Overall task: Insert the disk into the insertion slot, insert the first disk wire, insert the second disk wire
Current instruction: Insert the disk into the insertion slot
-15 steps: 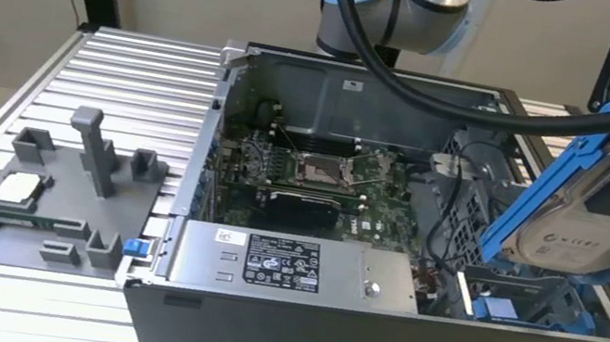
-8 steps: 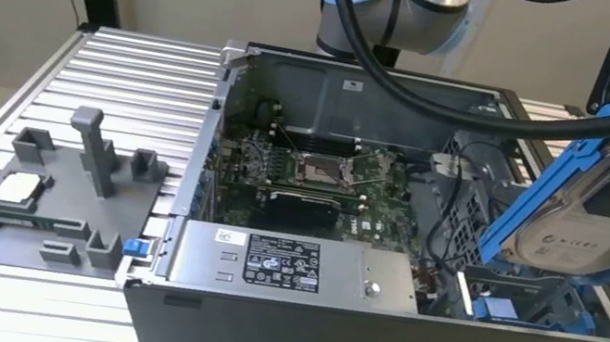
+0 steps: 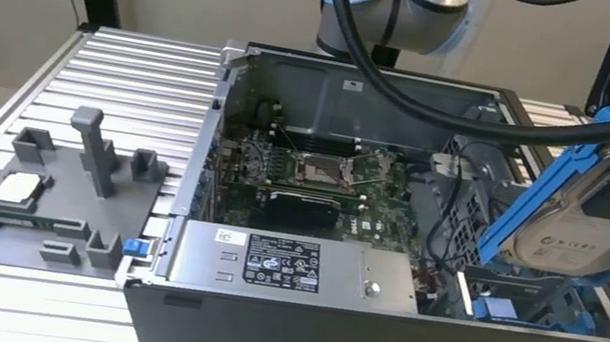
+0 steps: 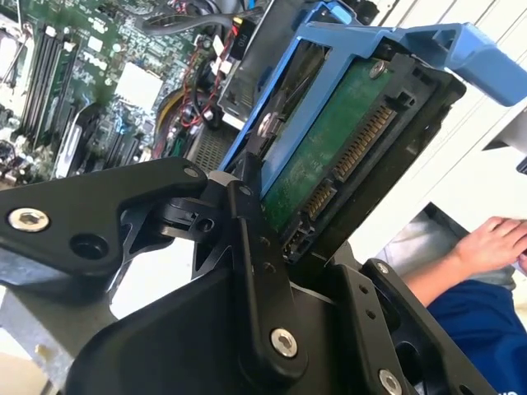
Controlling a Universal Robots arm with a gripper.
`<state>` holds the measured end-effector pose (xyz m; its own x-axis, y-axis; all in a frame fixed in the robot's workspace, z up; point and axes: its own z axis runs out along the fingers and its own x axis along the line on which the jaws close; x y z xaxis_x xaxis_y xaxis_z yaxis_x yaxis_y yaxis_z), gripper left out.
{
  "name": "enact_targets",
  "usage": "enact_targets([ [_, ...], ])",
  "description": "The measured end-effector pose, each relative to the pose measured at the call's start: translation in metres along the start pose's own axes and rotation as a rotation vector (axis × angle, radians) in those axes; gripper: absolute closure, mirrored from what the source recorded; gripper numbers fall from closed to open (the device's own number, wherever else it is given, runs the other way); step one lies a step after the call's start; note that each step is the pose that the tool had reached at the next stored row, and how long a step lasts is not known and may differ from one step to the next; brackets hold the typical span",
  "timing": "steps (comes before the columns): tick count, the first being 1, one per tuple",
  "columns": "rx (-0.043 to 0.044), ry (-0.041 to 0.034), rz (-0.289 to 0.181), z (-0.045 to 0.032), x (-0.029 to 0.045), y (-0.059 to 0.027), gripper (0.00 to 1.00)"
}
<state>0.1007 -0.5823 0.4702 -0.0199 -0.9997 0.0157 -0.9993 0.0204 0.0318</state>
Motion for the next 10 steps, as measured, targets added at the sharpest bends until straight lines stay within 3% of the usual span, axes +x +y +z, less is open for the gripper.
enact_targets([
  [6, 0.0000, -0.0002, 0.000, 0.0096, -0.0002, -0.0017, 1.00],
  [10, 0.0000, -0.0020, 0.001, 0.0143, -0.0004, -0.0075, 1.00],
])
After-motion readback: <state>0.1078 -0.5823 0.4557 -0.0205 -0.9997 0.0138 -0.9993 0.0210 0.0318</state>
